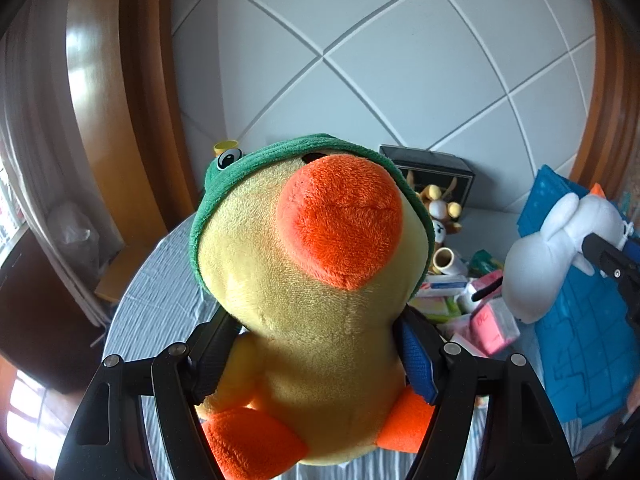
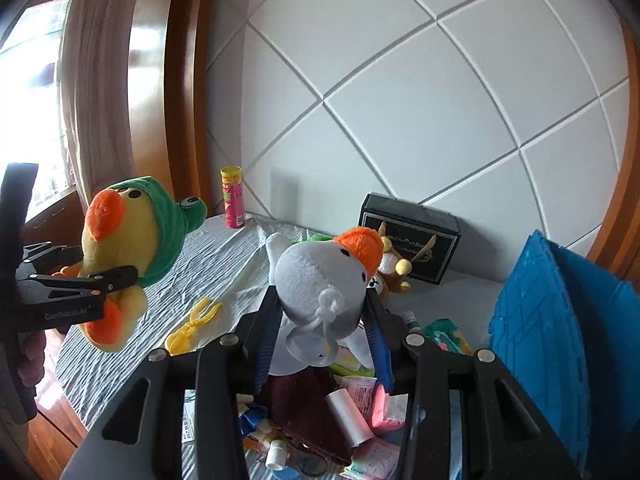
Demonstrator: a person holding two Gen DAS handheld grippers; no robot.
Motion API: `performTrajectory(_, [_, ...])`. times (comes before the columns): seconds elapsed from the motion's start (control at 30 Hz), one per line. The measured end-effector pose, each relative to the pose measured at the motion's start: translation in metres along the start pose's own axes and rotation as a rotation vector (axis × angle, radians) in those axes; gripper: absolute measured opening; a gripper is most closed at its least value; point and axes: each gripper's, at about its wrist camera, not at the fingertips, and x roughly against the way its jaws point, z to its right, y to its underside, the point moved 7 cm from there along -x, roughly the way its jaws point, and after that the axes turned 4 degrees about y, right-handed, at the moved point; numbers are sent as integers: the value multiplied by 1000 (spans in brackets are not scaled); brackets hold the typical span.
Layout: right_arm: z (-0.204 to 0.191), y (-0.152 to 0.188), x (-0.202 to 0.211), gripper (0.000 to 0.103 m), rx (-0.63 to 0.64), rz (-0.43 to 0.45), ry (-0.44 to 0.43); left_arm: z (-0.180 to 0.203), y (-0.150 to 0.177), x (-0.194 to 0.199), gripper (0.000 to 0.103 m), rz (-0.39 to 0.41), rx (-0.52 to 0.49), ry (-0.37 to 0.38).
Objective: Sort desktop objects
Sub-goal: 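Lift both plushes and carry them over the blue bin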
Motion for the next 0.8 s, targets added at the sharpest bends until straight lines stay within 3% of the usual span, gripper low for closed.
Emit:
performTrajectory(0.27, [-12,4,47,40,-43,-1,37,15,11,22,74,-5,-35,42])
performTrajectory(0.47, [2,4,80,40,-66,22,69,31,16,38,74,-2,-57,61])
performTrajectory(0.67, [50,8,113,40,-103,55,114,96,6,53,74,39,-95,90])
performTrajectory(0.8, [106,19,137,40,-141,91,148,161,-3,59,74,79,-119,108])
